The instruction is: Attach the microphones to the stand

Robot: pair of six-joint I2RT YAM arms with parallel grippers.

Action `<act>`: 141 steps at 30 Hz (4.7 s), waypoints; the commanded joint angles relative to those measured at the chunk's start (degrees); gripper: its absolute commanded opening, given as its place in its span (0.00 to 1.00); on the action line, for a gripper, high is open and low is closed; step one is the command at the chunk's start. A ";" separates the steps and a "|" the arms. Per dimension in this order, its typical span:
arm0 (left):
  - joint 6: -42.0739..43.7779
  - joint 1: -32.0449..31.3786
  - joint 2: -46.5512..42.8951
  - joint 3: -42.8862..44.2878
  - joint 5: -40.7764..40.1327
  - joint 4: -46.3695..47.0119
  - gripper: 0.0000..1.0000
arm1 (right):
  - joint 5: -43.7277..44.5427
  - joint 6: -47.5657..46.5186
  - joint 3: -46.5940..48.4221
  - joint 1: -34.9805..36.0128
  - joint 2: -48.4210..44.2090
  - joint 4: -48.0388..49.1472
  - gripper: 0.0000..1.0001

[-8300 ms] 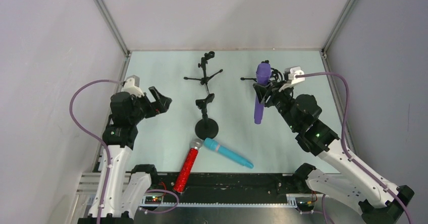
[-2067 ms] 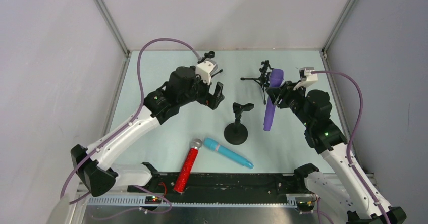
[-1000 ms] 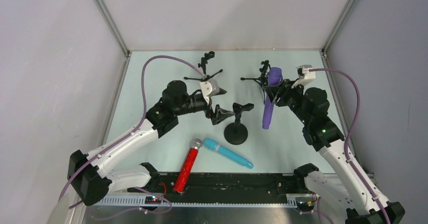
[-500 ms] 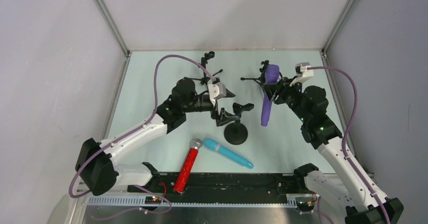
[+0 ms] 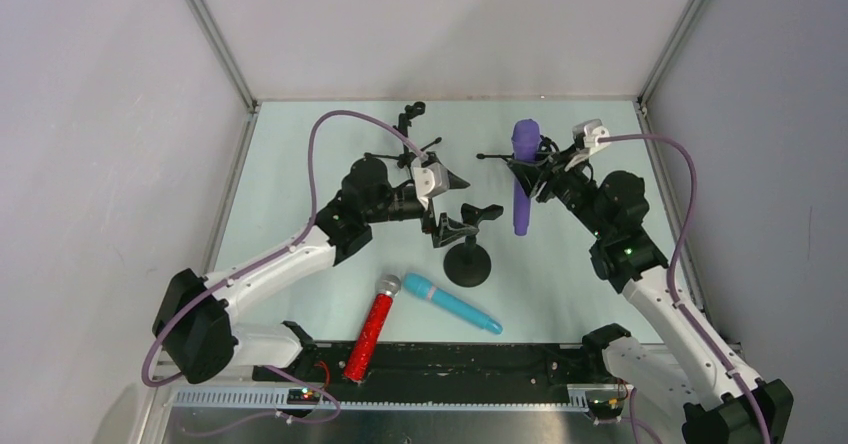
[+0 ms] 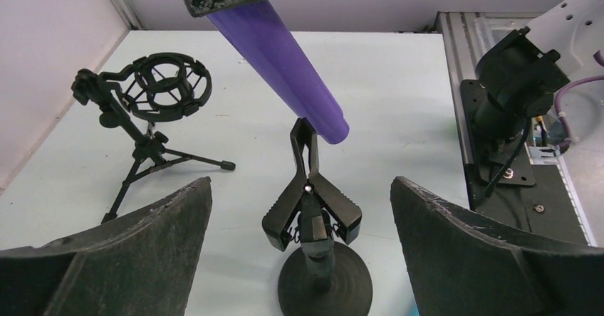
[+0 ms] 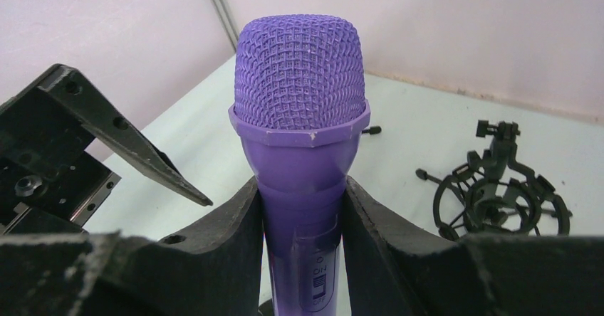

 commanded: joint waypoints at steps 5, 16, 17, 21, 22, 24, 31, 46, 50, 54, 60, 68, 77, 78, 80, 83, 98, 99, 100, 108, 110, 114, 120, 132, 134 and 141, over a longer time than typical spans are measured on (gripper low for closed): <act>-0.92 -0.15 -2.47 -2.33 -3.05 7.30 0.98 | -3.50 -2.65 -8.85 -0.25 -4.19 22.16 0.00; -3.74 -0.21 -3.14 -6.72 -0.54 15.85 0.99 | -2.93 -3.50 -14.42 -0.19 -9.51 28.95 0.00; -3.83 -0.26 -3.11 -7.01 -0.36 15.98 0.98 | -3.13 -3.41 -14.80 -0.18 -9.71 29.64 0.00; -3.45 -0.34 -2.66 -7.59 0.49 16.64 0.97 | -4.21 -2.80 -16.86 -0.11 -11.04 33.13 0.00; -3.43 -0.35 -2.56 -7.63 0.52 16.69 0.97 | -4.50 -2.66 -17.12 -0.08 -11.26 33.91 0.00; -3.19 -0.31 -2.22 -7.74 0.73 16.80 0.96 | -4.93 -2.58 -17.78 -0.07 -11.69 35.20 0.00; -2.05 -0.31 -0.80 -7.50 1.45 16.91 0.93 | -5.54 -2.86 -19.13 0.01 -11.68 38.47 0.00; -1.17 -0.29 1.74 -7.84 1.28 16.95 0.90 | -6.24 -3.46 -19.13 0.10 -11.01 38.82 0.00; -0.98 -0.39 2.29 -8.08 1.36 16.93 0.89 | -5.99 -2.86 -19.13 0.17 -10.54 39.42 0.00; -1.32 -0.52 3.04 -8.08 1.20 16.92 0.87 | -6.14 -2.77 -19.13 0.55 -9.82 39.91 0.00; -0.83 -0.61 3.65 -8.07 0.89 16.92 0.83 | -6.19 -2.77 -19.12 1.09 -9.15 40.59 0.00; 1.78 -0.56 3.87 -8.30 2.28 16.91 0.66 | -6.32 -3.12 -19.13 1.81 -8.94 40.81 0.00; 2.23 -0.48 4.58 -8.41 5.47 16.91 0.00 | -6.64 -3.36 -19.13 2.79 -8.36 40.31 0.00; 2.00 -0.51 4.71 -8.34 5.37 16.91 0.00 | -6.61 -3.38 -19.13 2.90 -8.25 40.40 0.00; 1.73 -0.53 4.93 -8.10 5.36 16.91 0.00 | -6.48 -3.66 -19.09 3.28 -8.01 40.39 0.00; 1.68 -0.53 5.12 -7.82 5.29 16.92 0.00 | -6.26 -3.91 -19.17 3.79 -7.66 40.50 0.00; 0.92 -0.46 5.63 -6.97 5.68 16.95 0.00 | -5.25 -4.93 -20.84 6.30 -5.29 43.66 0.00; 0.91 -0.50 5.67 -6.97 5.69 16.88 0.00 | -5.17 -4.96 -20.91 6.45 -5.04 43.99 0.00; 0.94 -0.49 5.64 -6.96 5.77 16.94 0.00 | -5.04 -5.04 -21.07 6.72 -4.92 44.10 0.00; 0.96 -0.46 5.79 -6.63 5.64 16.91 0.00 | -2.98 -7.07 -21.77 9.13 -3.98 45.02 0.00; 0.92 -0.48 5.89 -6.61 5.59 16.91 0.00 | -2.65 -7.29 -21.80 9.57 -3.75 45.27 0.00; 1.09 -0.51 5.71 -6.72 5.13 16.91 0.00 | -2.20 -7.20 -22.16 10.11 -3.29 45.99 0.00; 1.43 -0.40 5.53 -6.75 4.53 16.91 0.00 | -1.78 -7.26 -22.29 10.71 -3.13 46.29 0.00; 1.74 -0.46 5.18 -6.60 2.98 16.91 0.73 | -1.64 -7.09 -22.29 11.07 -2.76 46.18 0.00; 2.01 -0.50 4.80 -6.68 2.75 16.91 0.95 | -1.66 -7.16 -22.29 11.04 -2.64 46.19 0.00; 1.93 -0.46 4.53 -6.71 2.22 16.91 1.00 | -1.50 -7.30 -22.29 11.26 -2.43 46.31 0.00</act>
